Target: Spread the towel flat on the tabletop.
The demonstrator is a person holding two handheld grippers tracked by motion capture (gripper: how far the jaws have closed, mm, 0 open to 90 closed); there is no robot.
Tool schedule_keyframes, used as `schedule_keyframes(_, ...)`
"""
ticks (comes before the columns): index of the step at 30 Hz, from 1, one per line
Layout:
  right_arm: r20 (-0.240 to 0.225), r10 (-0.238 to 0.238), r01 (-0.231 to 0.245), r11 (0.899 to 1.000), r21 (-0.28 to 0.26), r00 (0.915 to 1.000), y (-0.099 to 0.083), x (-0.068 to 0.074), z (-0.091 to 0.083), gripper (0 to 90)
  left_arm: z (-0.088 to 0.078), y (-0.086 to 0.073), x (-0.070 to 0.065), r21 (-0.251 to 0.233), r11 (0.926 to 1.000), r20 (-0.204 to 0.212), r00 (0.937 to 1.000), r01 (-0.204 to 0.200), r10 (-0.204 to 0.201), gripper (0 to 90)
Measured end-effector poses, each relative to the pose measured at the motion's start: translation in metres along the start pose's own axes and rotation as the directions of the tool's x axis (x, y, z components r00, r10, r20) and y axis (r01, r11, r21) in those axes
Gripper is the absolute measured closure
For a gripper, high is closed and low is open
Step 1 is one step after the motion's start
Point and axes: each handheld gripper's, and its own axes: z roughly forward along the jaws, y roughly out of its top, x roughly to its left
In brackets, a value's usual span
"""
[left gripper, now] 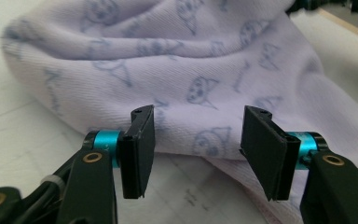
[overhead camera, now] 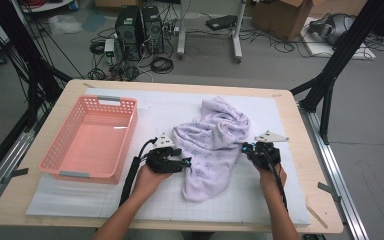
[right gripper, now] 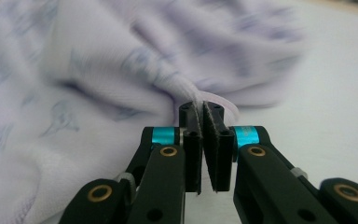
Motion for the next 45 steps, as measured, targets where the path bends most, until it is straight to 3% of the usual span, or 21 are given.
schedule_keyframes(1,0.037,0.024,-0.024,1.000,-0.012,0.9990,0.000,-0.003,-0.003,86.2,0.000,0.000,0.000,0.000,1.0000,0.000,1.0000,0.000,0.000,43.2)
schedule_keyframes(3,0.117,0.025,-0.025,1.000,-0.001,0.9928,-0.001,-0.008,-0.007,86.2,0.006,0.000,-0.006,0.030,0.9993,0.008,0.9997,-0.023,0.023,42.6)
schedule_keyframes(7,0.237,0.050,-0.048,0.999,-0.012,0.9702,-0.004,-0.020,-0.019,86.4,0.013,-0.002,-0.013,0.055,0.9964,-0.001,0.9979,-0.064,0.064,42.5)
schedule_keyframes(10,0.233,0.073,-0.076,0.997,0.000,0.9696,-0.006,-0.026,-0.022,85.2,0.017,-0.003,-0.018,0.070,0.9940,0.001,0.9965,-0.084,0.084,43.0)
schedule_keyframes(12,0.201,0.077,-0.076,0.997,-0.010,0.9765,-0.008,-0.028,-0.024,77.2,0.018,-0.003,-0.021,0.075,0.9921,-0.003,0.9949,-0.100,0.101,45.4)
schedule_keyframes(14,0.159,0.094,-0.092,0.996,-0.019,0.9828,-0.011,-0.032,-0.028,70.7,0.020,-0.003,-0.025,0.080,0.9889,0.006,0.9922,-0.125,0.125,54.9)
schedule_keyframes(17,0.135,0.098,-0.096,0.995,-0.018,0.9860,-0.019,-0.037,-0.036,69.6,0.020,-0.003,-0.029,0.078,0.9874,0.022,0.9904,-0.138,0.137,76.6)
schedule_keyframes(21,0.102,0.105,-0.109,0.993,0.039,0.9893,-0.034,-0.045,-0.038,64.0,0.011,-0.003,-0.024,0.046,0.9942,0.005,0.9953,-0.097,0.097,80.7)
schedule_keyframes(26,0.051,0.116,-0.120,0.990,0.081,0.9920,-0.040,-0.048,-0.029,54.0,-0.024,-0.010,-0.006,-0.014,0.9991,-0.049,0.9980,-0.040,0.039,80.5)
schedule_keyframes(27,0.014,0.101,-0.102,0.991,0.091,0.9948,-0.038,-0.043,-0.021,51.0,-0.040,-0.012,0.003,-0.036,0.9992,-0.082,0.9965,-0.017,0.014,80.6)
schedule_keyframes(30,-0.004,0.064,-0.064,0.992,0.112,0.9979,-0.034,-0.033,-0.013,51.1,-0.051,-0.015,0.011,-0.054,0.9986,-0.106,0.9944,0.000,-0.005,80.6)
schedule_keyframes(32,-0.049,0.023,-0.016,0.990,0.143,0.9986,-0.031,-0.016,0.001,55.6,-0.057,-0.018,0.015,-0.055,0.9985,-0.111,0.9938,0.005,-0.011,80.4)
schedule_keyframes(33,-0.041,0.002,0.004,0.991,0.135,0.9992,-0.030,-0.011,0.002,66.1,-0.058,-0.019,0.016,-0.057,0.9983,-0.112,0.9936,0.008,-0.014,80.2)
schedule_keyframes(35,-0.079,-0.024,0.035,0.989,0.144,0.9966,-0.028,-0.006,0.001,83.6,-0.059,-0.023,0.016,-0.066,0.9977,-0.106,0.9941,0.013,-0.020,79.3)
schedule_keyframes(36,-0.079,-0.024,0.035,0.989,0.144,0.9966,-0.028,-0.006,0.001,83.6,-0.058,-0.024,0.016,-0.069,0.9975,-0.105,0.9942,0.015,-0.023,79.3)
schedule_keyframes(37,-0.081,-0.067,0.079,0.983,0.165,0.9944,-0.028,-0.003,-0.003,86.0,-0.058,-0.025,0.016,-0.067,0.9976,-0.106,0.9941,0.017,-0.025,75.8)
schedule_keyframes(38,-0.081,-0.067,0.079,0.983,0.165,0.9944,-0.028,-0.003,-0.003,86.0,-0.057,-0.025,0.016,-0.070,0.9974,-0.103,0.9944,0.018,-0.025,75.8)
schedule_keyframes(40,-0.052,-0.122,0.130,0.970,0.203,0.9912,-0.032,-0.003,-0.019,86.5,-0.057,-0.026,0.016,-0.070,0.9973,-0.093,0.9952,0.024,-0.030,64.6)
schedule_keyframes(42,-0.034,-0.141,0.145,0.966,0.214,0.9894,-0.036,-0.005,-0.027,86.5,-0.057,-0.026,0.016,-0.070,0.9974,-0.095,0.9952,0.019,-0.026,61.5)
schedule_keyframes(43,0.006,-0.172,0.166,0.957,0.236,0.9850,-0.044,-0.009,-0.043,86.5,-0.058,-0.026,0.016,-0.078,0.9967,-0.097,0.9948,0.023,-0.030,60.6)
schedule_keyframes(45,0.048,-0.202,0.184,0.950,0.254,0.9783,-0.052,-0.014,-0.060,86.6,-0.058,-0.025,0.017,-0.088,0.9957,-0.094,0.9949,0.029,-0.037,59.8)
